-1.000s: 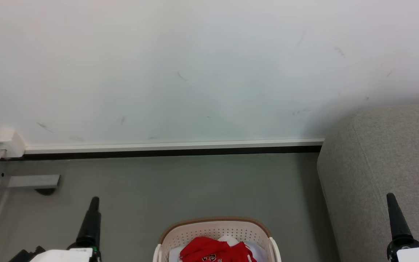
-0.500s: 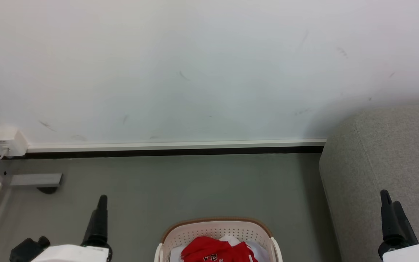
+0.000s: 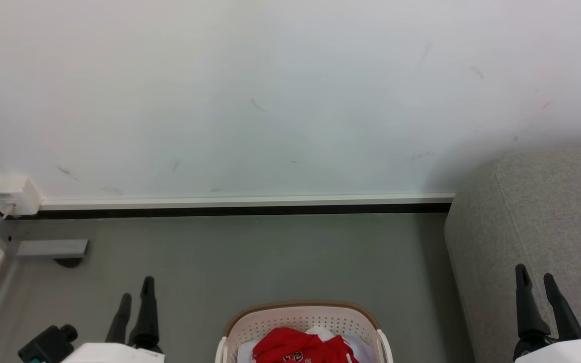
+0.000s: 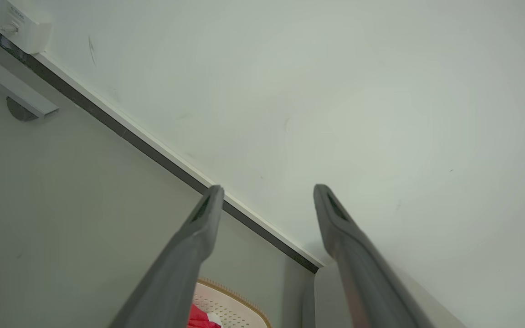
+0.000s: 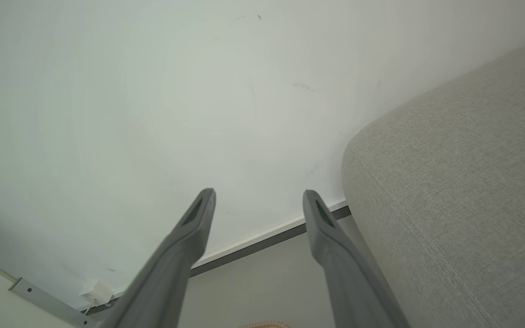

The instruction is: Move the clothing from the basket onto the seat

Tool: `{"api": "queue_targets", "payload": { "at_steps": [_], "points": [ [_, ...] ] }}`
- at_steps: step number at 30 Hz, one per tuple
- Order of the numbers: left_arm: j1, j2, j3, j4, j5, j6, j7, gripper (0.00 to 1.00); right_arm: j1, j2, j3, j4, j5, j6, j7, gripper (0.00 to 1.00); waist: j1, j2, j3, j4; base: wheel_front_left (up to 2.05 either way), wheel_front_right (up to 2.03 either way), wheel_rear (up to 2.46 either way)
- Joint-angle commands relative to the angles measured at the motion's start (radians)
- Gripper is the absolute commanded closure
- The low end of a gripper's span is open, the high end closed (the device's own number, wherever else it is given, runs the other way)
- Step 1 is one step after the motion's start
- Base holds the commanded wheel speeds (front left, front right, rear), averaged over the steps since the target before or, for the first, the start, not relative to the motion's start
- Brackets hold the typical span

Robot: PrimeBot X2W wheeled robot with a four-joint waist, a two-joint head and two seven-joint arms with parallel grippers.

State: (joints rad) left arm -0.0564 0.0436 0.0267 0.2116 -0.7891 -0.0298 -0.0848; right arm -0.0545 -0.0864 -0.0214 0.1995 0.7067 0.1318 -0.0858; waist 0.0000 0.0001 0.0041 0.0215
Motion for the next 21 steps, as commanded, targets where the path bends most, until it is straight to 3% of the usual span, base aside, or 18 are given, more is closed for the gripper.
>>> {"api": "queue_targets", "payload": {
  "at_steps": [1, 21],
  "points": [
    [0.000, 0.010, 0.002, -0.017, 0.057, 0.004, -0.014, 0.00, -0.006, -0.012, 0.007, -0.007, -0.050, -0.001, -0.012, 0.00, 0.0000, -0.0001, 0.000, 0.001, 0.00, 0.00, 0.00],
    [0.020, 0.025, -0.002, -0.019, 0.308, 0.000, -0.068, 0.00, 0.010, -0.027, 0.033, 0.004, -0.291, -0.001, -0.066, 0.00, 0.0000, -0.0001, -0.003, 0.009, 0.00, 0.00, 0.00]
  ]
}}
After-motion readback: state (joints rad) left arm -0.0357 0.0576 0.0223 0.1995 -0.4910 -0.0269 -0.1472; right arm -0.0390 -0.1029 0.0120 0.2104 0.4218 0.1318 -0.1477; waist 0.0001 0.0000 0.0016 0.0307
